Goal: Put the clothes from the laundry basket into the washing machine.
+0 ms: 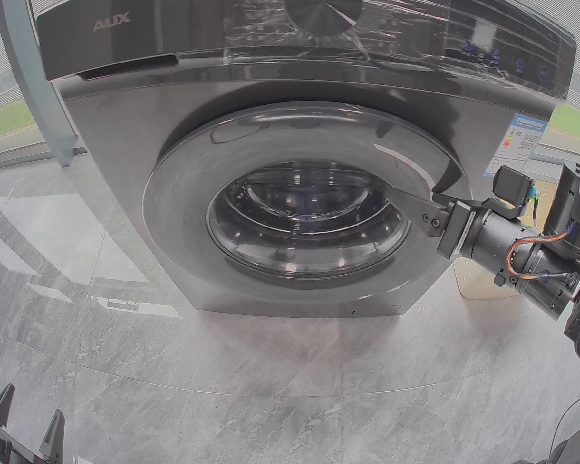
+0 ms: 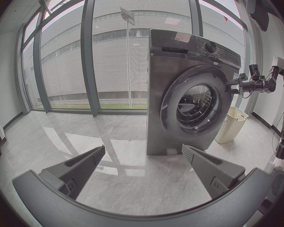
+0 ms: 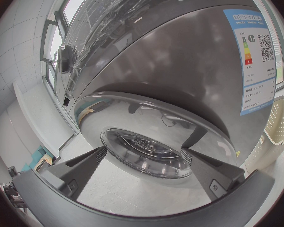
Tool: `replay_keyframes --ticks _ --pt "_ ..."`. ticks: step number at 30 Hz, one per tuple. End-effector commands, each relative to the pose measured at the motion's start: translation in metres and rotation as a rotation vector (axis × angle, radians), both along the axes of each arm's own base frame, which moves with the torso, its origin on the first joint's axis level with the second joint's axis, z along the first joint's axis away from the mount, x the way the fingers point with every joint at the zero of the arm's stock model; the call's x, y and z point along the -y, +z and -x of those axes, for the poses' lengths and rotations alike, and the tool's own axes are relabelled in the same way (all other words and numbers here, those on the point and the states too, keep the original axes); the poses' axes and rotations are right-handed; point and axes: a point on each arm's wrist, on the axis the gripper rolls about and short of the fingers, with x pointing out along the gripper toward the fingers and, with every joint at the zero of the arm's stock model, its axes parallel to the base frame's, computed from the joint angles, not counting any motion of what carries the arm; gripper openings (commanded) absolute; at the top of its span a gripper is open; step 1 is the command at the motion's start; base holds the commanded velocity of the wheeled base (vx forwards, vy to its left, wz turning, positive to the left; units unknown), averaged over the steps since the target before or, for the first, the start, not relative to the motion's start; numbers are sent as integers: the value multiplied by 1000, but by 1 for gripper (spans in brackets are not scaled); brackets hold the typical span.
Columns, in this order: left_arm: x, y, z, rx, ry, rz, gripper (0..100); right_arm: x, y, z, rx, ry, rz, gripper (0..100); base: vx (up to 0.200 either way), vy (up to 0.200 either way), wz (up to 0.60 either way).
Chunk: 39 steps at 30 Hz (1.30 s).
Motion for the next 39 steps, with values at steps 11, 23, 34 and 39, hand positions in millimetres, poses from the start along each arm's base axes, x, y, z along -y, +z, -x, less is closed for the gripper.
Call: replay_keyframes --ticks 11,23,34,39 --pt "0 -5 0 -2 0 0 100 20 -48 75 -63 218 127 100 0 0 0" --pt "0 -5 0 -3 0 2 100 96 -63 136 47 11 137 100 0 0 0" --pt "0 -5 0 -3 0 2 100 128 -71 182 84 -173 135 100 0 0 0" --pt "0 -5 0 -3 -1 2 100 135 -77 197 98 -248 154 100 0 0 0"
